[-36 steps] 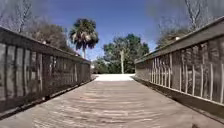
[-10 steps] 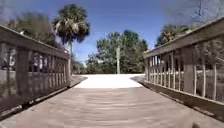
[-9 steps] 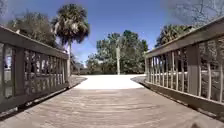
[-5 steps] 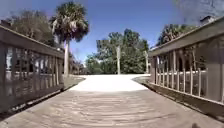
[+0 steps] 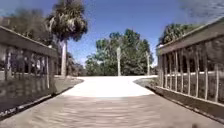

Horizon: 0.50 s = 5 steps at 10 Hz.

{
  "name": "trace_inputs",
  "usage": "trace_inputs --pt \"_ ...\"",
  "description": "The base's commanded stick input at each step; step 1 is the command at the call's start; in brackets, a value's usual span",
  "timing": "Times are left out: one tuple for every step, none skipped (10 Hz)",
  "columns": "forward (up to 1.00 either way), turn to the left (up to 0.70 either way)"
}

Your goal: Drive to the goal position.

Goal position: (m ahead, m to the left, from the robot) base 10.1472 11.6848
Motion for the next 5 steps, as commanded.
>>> trace_inputs --pt "0.85 0.00" --pt "0.85 0.00" --pt "0.85 0.00" --pt "0.85 0.00" --pt "0.85 0.00"
